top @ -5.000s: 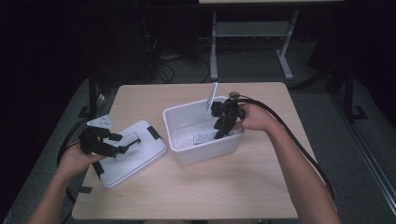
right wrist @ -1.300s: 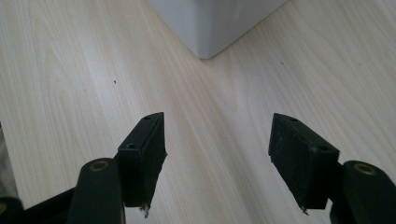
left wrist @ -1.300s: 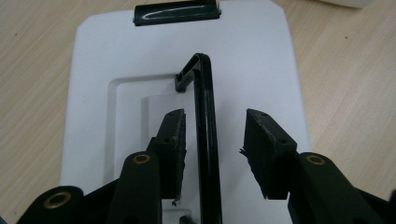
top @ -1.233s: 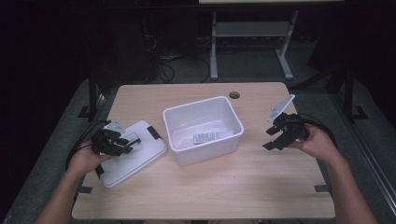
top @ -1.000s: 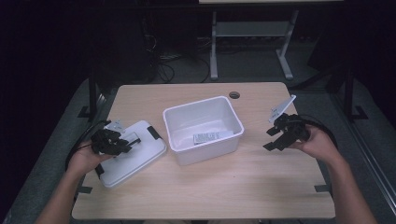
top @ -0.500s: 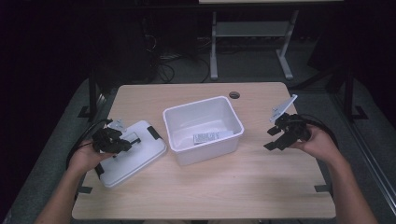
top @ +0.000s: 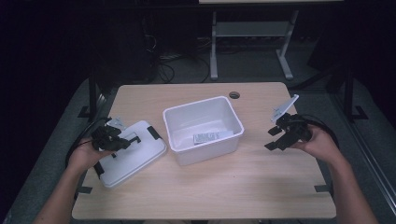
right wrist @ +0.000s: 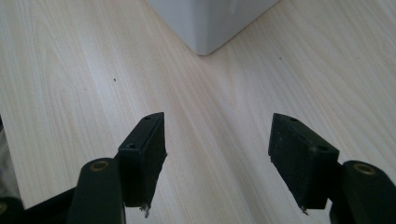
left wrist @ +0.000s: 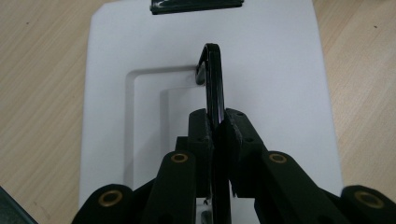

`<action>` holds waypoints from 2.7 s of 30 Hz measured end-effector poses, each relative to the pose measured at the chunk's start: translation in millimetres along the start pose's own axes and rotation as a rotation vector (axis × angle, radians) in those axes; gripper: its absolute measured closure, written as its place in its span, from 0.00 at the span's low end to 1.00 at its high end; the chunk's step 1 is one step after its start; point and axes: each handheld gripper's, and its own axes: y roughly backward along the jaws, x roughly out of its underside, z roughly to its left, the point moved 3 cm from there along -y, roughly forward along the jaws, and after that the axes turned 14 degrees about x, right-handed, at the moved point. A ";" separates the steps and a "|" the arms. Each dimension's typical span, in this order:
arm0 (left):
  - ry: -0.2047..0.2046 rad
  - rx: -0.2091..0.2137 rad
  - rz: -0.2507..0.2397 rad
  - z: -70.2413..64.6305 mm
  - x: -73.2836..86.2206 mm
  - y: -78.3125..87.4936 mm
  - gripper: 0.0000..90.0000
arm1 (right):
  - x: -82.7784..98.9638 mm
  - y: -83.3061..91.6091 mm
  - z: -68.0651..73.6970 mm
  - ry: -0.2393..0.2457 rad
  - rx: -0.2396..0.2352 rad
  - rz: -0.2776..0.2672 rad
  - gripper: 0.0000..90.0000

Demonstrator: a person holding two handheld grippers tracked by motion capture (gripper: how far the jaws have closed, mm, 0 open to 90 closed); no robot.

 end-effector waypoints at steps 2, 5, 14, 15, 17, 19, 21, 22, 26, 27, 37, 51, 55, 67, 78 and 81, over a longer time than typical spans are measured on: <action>0.000 0.003 0.002 0.9 0.2 0.1 0.90 | 0.6 -0.1 -0.3 -0.007 -0.002 -0.001 0.40; 0.003 0.003 0.000 1.5 0.5 0.4 0.91 | 1.2 -0.5 -0.7 -0.006 -0.001 0.001 0.40; 0.011 0.002 0.008 4.9 0.6 2.2 0.92 | 1.4 0.0 -1.5 -0.011 -0.001 -0.001 0.40; 0.014 0.004 0.006 5.3 0.7 2.2 0.93 | 1.5 0.1 -1.6 -0.012 -0.003 0.000 0.40; 0.014 0.007 0.007 6.5 0.7 2.7 0.93 | 1.7 0.0 -1.5 -0.013 -0.004 0.001 0.40; 0.021 0.011 0.005 6.8 0.8 2.8 0.93 | 1.9 0.0 -1.6 -0.014 -0.002 0.003 0.40; 0.016 0.017 0.009 7.5 0.6 3.1 0.93 | 2.3 0.0 -1.6 -0.019 -0.001 0.002 0.40; 0.012 0.020 0.011 7.8 0.4 3.2 0.93 | 2.6 -0.1 -1.6 -0.021 -0.001 0.003 0.40; 0.011 0.024 0.021 8.1 -0.1 3.6 0.94 | 4.0 -0.3 -1.6 -0.022 -0.001 0.005 0.40; 0.013 0.026 0.022 8.3 -0.1 3.6 0.94 | 4.4 -0.1 -1.5 -0.025 -0.001 0.006 0.40; 0.021 0.050 0.014 9.1 -1.7 4.1 0.94 | 8.7 -0.2 -2.1 -0.036 0.000 0.002 0.40; 0.003 0.054 0.010 6.3 -5.3 19.4 0.94 | 14.5 -0.6 0.5 -0.046 0.000 0.002 0.40; -0.004 0.050 0.010 5.1 -5.5 27.2 0.94 | 15.4 -0.2 0.8 -0.045 0.004 0.001 0.40; -0.029 0.049 0.001 1.2 -6.2 53.2 0.94 | 18.6 -1.8 1.7 -0.052 0.001 0.005 0.41; -0.035 0.052 0.000 -2.5 -9.8 80.6 0.94 | 18.7 -1.6 3.0 -0.053 -0.002 0.010 0.41; -0.036 0.047 0.002 -3.7 -11.6 89.0 0.94 | 18.4 -1.3 2.7 -0.051 -0.002 0.011 0.42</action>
